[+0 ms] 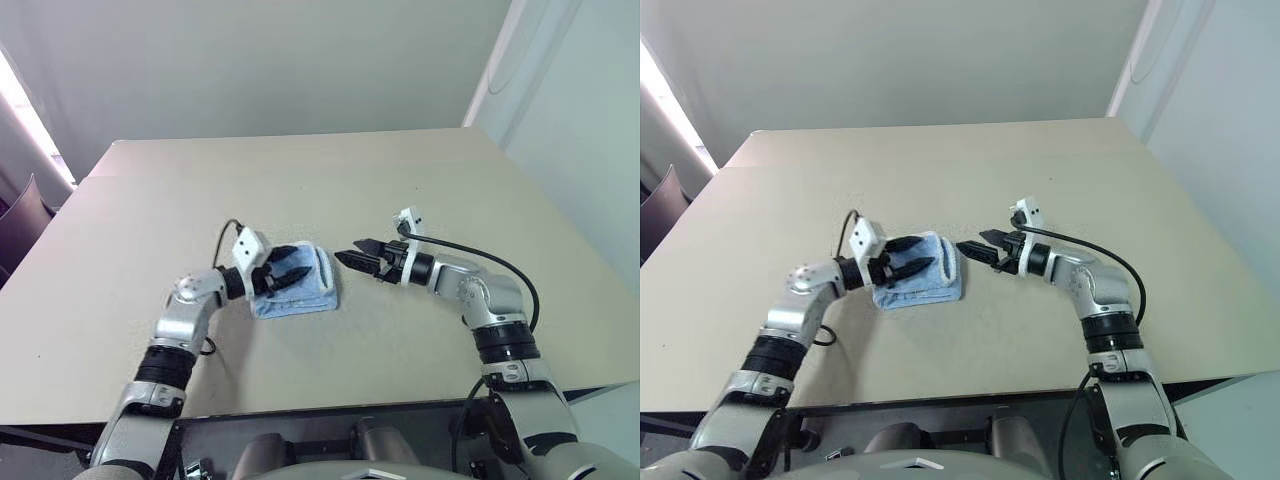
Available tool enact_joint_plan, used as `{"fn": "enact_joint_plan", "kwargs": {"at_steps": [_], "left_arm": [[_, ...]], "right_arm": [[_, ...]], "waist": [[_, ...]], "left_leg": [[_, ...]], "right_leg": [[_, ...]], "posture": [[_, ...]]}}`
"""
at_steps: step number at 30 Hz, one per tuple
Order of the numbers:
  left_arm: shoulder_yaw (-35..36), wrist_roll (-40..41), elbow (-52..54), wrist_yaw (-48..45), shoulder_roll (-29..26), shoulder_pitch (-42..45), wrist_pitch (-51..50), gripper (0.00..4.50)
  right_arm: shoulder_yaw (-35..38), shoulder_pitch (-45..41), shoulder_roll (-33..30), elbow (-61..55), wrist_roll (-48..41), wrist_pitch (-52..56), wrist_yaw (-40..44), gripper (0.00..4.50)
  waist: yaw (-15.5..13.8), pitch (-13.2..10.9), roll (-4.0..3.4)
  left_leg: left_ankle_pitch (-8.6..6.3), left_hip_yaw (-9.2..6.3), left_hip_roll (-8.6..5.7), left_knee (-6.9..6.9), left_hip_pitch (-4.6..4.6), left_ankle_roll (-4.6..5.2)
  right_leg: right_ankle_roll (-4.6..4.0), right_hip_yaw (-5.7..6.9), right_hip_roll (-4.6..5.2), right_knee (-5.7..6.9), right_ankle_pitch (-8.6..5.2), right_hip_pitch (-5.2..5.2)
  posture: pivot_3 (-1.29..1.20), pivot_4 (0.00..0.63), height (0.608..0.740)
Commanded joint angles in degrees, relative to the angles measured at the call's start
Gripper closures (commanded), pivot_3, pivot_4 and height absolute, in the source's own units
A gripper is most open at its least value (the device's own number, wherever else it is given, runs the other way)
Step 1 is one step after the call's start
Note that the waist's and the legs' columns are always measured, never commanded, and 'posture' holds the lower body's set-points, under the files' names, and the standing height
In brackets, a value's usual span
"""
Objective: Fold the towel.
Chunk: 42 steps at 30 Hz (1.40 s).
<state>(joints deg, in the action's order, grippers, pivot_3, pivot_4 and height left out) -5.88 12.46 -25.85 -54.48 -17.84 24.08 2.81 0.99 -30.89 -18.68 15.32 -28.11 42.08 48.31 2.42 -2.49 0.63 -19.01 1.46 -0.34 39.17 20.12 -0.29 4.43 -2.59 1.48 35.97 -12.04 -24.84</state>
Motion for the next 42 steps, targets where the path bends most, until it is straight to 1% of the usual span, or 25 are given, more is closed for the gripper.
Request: {"fn": "enact_joint_plan", "kwargs": {"at_steps": [1,6,12,16,18,22,24,27,32,37,42], "left_arm": [[-1.04,-2.75,-5.39,0.93,2.08,1.78,6.33,1.66],[-0.9,-3.39,-9.27,0.22,3.29,1.93,8.87,1.66],[0.38,-2.08,-8.74,-1.44,2.45,1.52,8.71,1.66],[1.92,1.71,-1.64,-3.89,0.95,0.72,4.33,1.66],[3.03,4.51,3.64,-5.22,-0.61,0.18,0.92,1.66],[5.78,9.78,12.13,-5.62,-3.24,0.13,-6.2,1.66],[6.89,12.26,16.52,-5.77,-4.68,-0.37,-9.82,1.66],[6.92,12.41,20.9,-6.54,-7.78,-2.47,-11.6,1.66],[8.38,13.38,26.04,-6.92,-12.18,-7.95,-13.52,1.66],[9.76,13.13,29.17,-6.11,-14.78,-13.06,-13.99,1.66],[11.36,14.23,32.43,-4.62,-15.49,-16.14,-15.46,1.66]], "right_arm": [[1.0,-1.78,-0.29,-2.7,-1.2,0.6,-0.11,0.0],[0.94,-2.32,-1.1,-2.76,-1.29,1.19,0.4,0.0],[1.1,-3.8,-1.25,-1.27,-2.18,2.45,1.85,0.0],[2.42,-5.76,-0.61,1.18,-5.14,6.25,3.38,0.0],[2.07,-7.37,-0.92,3.14,-6.49,9.96,4.68,0.0],[2.05,-10.22,-0.09,9.0,-6.56,14.28,4.2,0.0],[1.25,-11.89,0.65,13.28,-5.47,17.56,2.67,0.0],[1.36,-14.01,1.57,18.57,-5.21,21.03,2.15,0.0],[2.04,-16.35,2.46,23.33,-4.12,21.98,1.08,0.0],[0.23,-17.85,2.31,25.72,-3.29,24.17,3.23,0.0],[-1.55,-18.06,4.26,27.73,-1.42,24.97,3.01,0.0]], "waist": [[-0.01,0.0,0.0],[-0.01,0.01,-0.02],[0.02,0.01,-0.02],[0.16,0.01,-0.02],[0.17,0.01,-0.02],[0.17,0.01,-0.02],[0.18,0.01,-0.02],[0.3,0.0,-0.03],[0.77,-0.01,-0.06],[1.28,-0.01,-0.06],[1.73,-0.02,-0.06]], "left_leg": [[0.0,0.0,0.0,0.0,-0.02,0.0],[0.0,0.01,0.0,0.0,-0.15,0.0],[0.0,0.01,0.01,0.0,-0.47,0.01],[0.0,0.02,0.04,-0.01,-0.53,0.01],[0.0,0.01,0.06,-0.01,-0.52,0.01],[0.0,0.01,0.08,-0.01,-0.53,0.01],[0.0,0.01,0.08,-0.01,-0.53,0.01],[-0.01,0.02,0.08,-0.03,-0.52,0.02],[-0.02,0.03,0.08,-0.07,-0.5,0.04],[-0.02,0.03,0.08,-0.07,-0.51,0.04],[-0.02,0.03,0.08,-0.07,-0.51,0.04]], "right_leg": [[0.0,0.0,0.0,0.01,0.0,0.01],[0.01,0.0,-0.01,0.01,0.0,0.15],[0.01,0.0,-0.01,0.01,-0.01,0.43],[0.02,0.0,-0.04,0.03,-0.01,0.47],[0.01,0.0,-0.05,0.04,-0.01,0.46],[0.01,0.0,-0.05,0.05,-0.01,0.46],[0.01,0.0,-0.04,0.05,0.0,0.46],[0.01,0.0,-0.04,0.03,-0.01,0.46],[0.0,-0.01,-0.04,0.03,-0.01,0.41],[0.0,-0.01,-0.02,0.02,-0.02,0.41],[0.01,-0.01,-0.01,0.02,-0.02,0.41]], "posture": [[0.0,0.0,0.74],[0.0,0.0,0.74],[0.0,0.0,0.74],[0.0,0.0,0.74],[0.0,0.0,0.74],[0.0,0.0,0.74],[0.0,0.0,0.74],[0.0,0.0,0.74],[0.0,0.0,0.74],[0.0,0.0,0.74],[0.0,0.0,0.74]]}}
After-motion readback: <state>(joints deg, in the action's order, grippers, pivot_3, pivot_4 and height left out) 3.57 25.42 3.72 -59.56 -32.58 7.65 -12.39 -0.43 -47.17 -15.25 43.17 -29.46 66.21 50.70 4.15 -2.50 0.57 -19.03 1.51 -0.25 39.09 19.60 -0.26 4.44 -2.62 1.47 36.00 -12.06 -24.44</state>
